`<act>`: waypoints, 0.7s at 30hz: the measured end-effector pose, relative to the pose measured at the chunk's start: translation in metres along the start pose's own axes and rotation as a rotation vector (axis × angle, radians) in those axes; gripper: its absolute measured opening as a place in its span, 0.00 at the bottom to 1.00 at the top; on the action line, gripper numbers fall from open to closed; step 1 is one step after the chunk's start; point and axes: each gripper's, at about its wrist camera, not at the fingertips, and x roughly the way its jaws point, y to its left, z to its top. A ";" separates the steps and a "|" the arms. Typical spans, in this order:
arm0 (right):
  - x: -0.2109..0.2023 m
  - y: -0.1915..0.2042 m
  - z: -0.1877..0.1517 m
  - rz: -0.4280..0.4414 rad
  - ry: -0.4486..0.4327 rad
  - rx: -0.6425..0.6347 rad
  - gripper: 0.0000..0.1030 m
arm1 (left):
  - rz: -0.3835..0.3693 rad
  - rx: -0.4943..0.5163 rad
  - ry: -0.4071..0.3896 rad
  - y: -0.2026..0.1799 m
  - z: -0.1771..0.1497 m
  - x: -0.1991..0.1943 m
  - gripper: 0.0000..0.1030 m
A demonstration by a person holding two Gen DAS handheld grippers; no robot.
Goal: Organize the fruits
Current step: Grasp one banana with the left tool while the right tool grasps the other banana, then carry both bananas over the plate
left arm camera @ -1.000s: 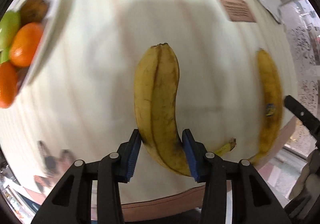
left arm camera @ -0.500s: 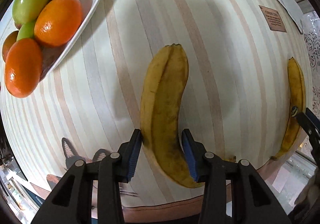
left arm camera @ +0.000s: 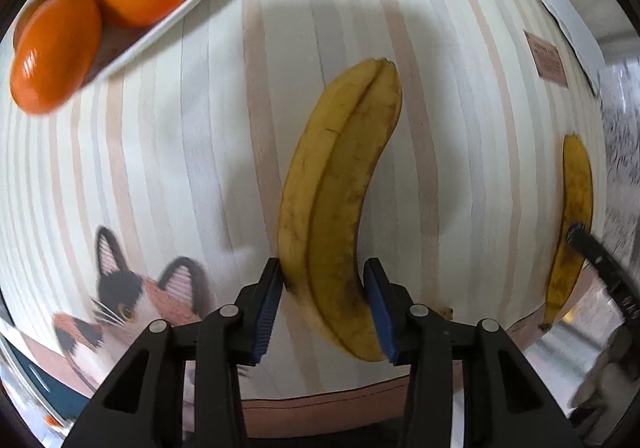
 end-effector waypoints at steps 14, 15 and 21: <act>0.020 0.003 0.002 -0.070 -0.013 -0.043 0.37 | 0.084 0.072 -0.011 0.004 0.012 0.007 0.36; 0.021 0.005 -0.002 -0.085 -0.020 -0.050 0.37 | 0.088 0.072 -0.016 -0.003 0.018 0.005 0.36; 0.018 0.020 -0.012 -0.068 -0.065 -0.050 0.36 | 0.063 0.036 -0.059 0.006 0.006 0.000 0.33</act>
